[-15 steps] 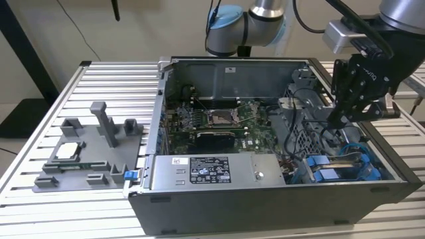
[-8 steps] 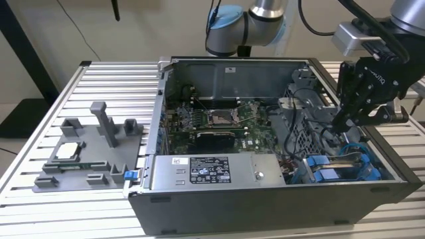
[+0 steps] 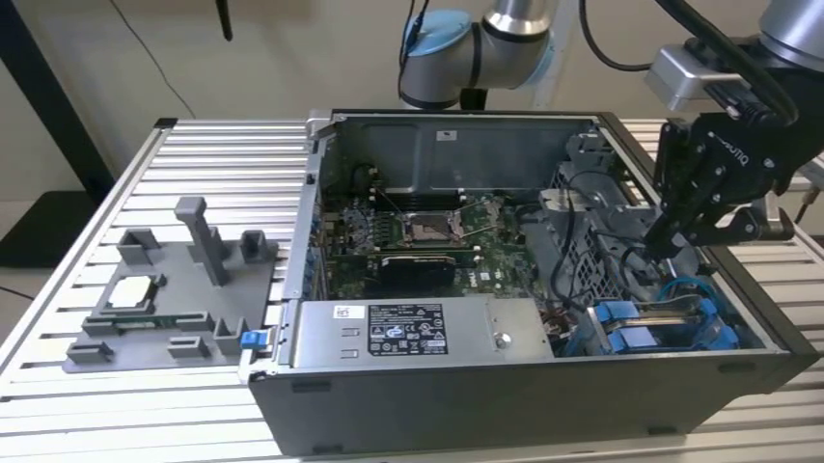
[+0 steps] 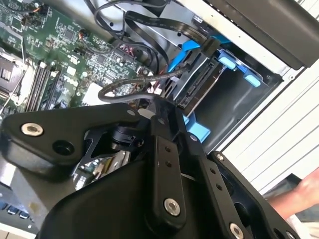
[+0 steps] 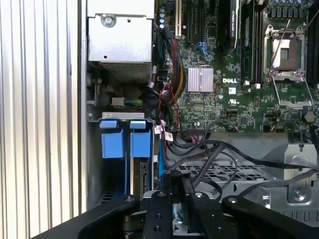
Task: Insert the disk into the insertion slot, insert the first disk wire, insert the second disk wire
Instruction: 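Insert the first disk wire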
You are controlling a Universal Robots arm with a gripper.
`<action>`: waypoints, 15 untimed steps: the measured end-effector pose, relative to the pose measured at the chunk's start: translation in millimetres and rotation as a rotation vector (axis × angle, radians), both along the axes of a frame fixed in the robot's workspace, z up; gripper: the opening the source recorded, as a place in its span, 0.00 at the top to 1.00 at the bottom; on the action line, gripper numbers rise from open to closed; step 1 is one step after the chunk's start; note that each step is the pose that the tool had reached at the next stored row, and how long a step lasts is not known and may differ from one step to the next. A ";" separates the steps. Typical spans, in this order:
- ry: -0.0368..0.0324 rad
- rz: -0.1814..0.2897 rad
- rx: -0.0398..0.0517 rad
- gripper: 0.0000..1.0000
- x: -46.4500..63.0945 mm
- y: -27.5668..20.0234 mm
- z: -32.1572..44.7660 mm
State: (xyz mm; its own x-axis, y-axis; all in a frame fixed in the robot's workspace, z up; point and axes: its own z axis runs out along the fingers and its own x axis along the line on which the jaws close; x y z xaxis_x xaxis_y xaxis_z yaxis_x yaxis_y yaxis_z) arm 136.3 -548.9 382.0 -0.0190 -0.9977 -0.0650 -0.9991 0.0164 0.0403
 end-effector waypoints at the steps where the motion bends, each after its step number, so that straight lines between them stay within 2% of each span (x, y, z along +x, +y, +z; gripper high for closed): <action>1: 0.0013 0.000 0.0000 1.00 0.4 -0.4 -0.4; 15: 0.0141 0.000 -0.0003 1.00 7.6 -5.5 -3.9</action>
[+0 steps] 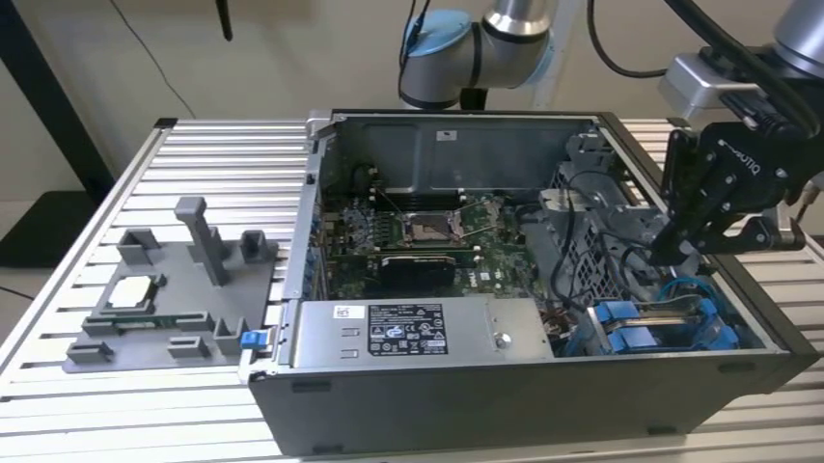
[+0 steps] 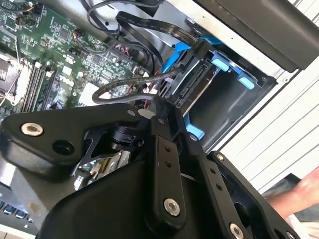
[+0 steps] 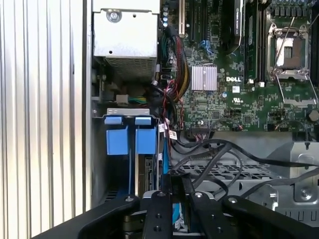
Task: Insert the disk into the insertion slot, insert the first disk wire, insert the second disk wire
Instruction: 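Insert the first disk wire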
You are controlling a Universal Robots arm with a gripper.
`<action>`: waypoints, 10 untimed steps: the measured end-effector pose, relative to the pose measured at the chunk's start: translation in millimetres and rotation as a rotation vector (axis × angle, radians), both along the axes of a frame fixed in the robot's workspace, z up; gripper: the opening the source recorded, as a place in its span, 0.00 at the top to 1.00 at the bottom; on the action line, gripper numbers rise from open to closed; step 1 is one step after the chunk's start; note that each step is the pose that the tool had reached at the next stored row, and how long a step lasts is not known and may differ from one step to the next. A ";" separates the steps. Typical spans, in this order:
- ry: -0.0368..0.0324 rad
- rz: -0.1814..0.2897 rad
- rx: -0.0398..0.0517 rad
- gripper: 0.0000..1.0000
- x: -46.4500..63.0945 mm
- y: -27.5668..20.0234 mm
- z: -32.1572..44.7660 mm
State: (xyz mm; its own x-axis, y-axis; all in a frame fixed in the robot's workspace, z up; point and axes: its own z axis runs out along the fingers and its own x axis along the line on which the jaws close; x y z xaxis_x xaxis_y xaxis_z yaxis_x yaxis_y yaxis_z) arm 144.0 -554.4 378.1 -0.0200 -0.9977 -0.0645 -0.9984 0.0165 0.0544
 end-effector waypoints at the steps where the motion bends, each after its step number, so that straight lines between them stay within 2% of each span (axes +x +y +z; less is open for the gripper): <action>1: 0.0010 0.000 0.0000 1.00 0.5 -0.2 -0.2; 10: 0.0020 0.000 0.0000 1.00 2.1 -0.4 -0.4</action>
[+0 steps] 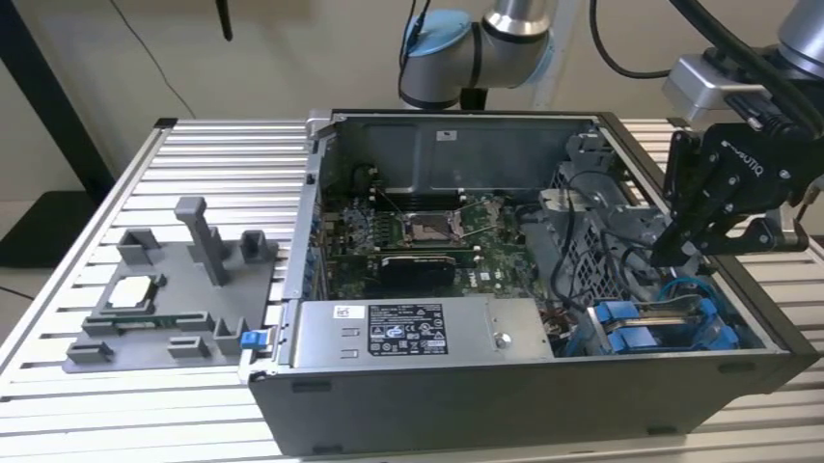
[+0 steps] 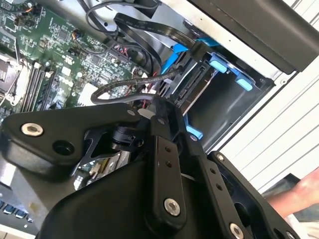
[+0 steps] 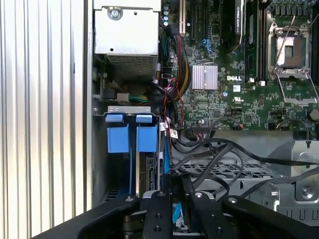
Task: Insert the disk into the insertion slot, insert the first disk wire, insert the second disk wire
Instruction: 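Insert the first disk wire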
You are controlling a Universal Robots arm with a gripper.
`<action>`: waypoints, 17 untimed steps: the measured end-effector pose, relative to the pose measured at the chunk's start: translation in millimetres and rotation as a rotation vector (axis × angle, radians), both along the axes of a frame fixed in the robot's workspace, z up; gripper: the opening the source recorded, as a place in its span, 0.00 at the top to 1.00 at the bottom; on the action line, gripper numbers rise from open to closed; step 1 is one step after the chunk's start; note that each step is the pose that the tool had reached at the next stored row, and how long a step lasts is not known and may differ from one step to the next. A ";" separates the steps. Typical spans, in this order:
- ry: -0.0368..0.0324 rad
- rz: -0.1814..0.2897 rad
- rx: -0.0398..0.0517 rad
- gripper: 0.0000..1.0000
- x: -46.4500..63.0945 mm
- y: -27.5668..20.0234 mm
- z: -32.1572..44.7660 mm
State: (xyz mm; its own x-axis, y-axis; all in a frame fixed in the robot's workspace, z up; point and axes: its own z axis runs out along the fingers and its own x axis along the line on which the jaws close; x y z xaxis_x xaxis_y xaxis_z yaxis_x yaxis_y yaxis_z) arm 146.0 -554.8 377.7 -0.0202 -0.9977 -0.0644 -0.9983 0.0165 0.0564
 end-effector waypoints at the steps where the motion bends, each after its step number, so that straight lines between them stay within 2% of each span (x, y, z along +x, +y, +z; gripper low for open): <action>1: 0.0000 0.000 0.0000 1.00 0.0 0.0 0.0; 5: 0.0000 0.000 -0.0001 1.00 0.1 0.0 -0.6; 9: 0.0003 0.000 -0.0002 1.00 1.4 -0.6 -4.4; 17: 0.0061 0.000 0.0000 1.00 7.9 -10.1 -10.7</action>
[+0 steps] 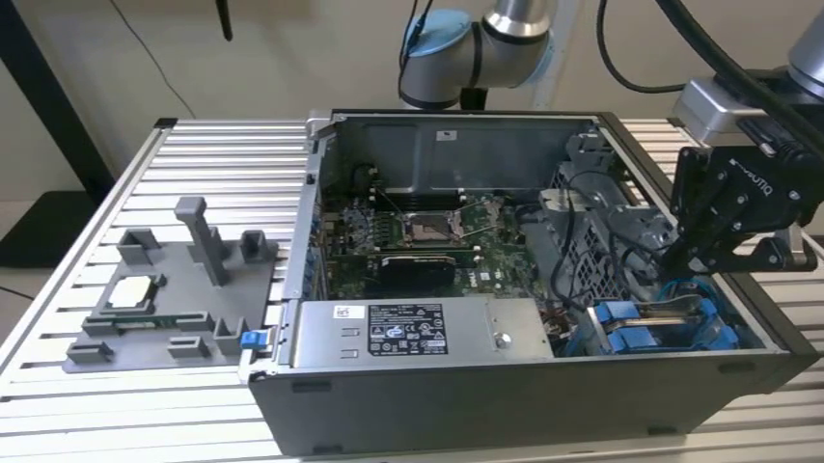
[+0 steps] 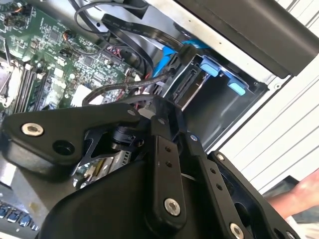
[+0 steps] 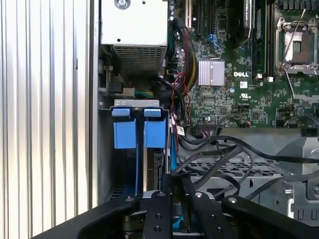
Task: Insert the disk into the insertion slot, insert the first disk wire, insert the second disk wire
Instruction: 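Insert the first disk wire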
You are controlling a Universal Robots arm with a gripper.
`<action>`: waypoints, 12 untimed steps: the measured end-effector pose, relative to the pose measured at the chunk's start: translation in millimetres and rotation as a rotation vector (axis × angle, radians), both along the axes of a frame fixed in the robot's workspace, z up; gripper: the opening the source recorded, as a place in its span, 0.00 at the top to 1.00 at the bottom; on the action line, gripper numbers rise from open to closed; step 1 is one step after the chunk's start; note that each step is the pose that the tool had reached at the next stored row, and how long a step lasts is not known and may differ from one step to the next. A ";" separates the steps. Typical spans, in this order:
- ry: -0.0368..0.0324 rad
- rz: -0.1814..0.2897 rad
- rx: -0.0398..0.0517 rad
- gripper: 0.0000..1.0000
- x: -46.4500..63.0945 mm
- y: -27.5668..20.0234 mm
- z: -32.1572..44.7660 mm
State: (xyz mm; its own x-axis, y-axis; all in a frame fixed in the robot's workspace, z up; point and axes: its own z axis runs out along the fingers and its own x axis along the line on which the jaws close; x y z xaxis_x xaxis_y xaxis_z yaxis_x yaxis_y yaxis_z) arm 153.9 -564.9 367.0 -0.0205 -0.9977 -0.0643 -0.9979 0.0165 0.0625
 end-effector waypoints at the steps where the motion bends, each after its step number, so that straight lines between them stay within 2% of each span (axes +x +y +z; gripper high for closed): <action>1: 0.0004 0.000 0.0000 1.00 0.7 -1.0 -0.6; 12: 0.0005 0.000 0.0001 1.00 2.0 -3.5 -2.9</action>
State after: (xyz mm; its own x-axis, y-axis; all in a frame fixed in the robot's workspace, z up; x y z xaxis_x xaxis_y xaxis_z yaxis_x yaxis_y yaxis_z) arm 155.9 -568.4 364.0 -0.0206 -0.9977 -0.0644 -0.9979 0.0165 0.0630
